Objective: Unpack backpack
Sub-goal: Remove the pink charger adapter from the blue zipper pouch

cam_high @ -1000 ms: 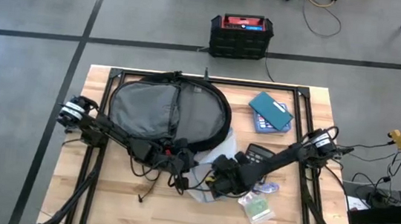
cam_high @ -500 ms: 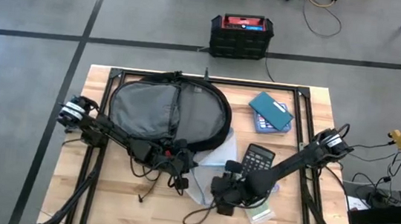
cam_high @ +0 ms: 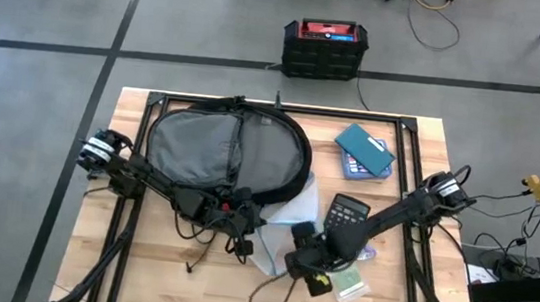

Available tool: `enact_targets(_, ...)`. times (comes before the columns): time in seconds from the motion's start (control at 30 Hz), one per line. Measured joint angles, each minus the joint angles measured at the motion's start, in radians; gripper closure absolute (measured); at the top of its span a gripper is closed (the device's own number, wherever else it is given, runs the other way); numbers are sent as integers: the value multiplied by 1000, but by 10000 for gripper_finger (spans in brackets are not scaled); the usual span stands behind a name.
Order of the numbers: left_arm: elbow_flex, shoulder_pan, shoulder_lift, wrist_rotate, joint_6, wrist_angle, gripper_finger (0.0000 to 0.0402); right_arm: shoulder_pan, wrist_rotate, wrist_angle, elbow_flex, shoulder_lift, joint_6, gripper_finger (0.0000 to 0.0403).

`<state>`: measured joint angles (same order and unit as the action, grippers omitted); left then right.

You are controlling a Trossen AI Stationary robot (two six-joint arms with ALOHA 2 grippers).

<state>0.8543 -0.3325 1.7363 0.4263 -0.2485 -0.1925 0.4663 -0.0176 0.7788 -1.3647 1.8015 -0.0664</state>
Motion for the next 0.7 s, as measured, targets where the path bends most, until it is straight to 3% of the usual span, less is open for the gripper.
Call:
enact_targets(0.33,0,1,0,0,4,1,402,-15,66,-1,0,52,135,88)
enact_targets(0.7,0,1,0,0,3,11,402,-35,75,27,0,149,228,110)
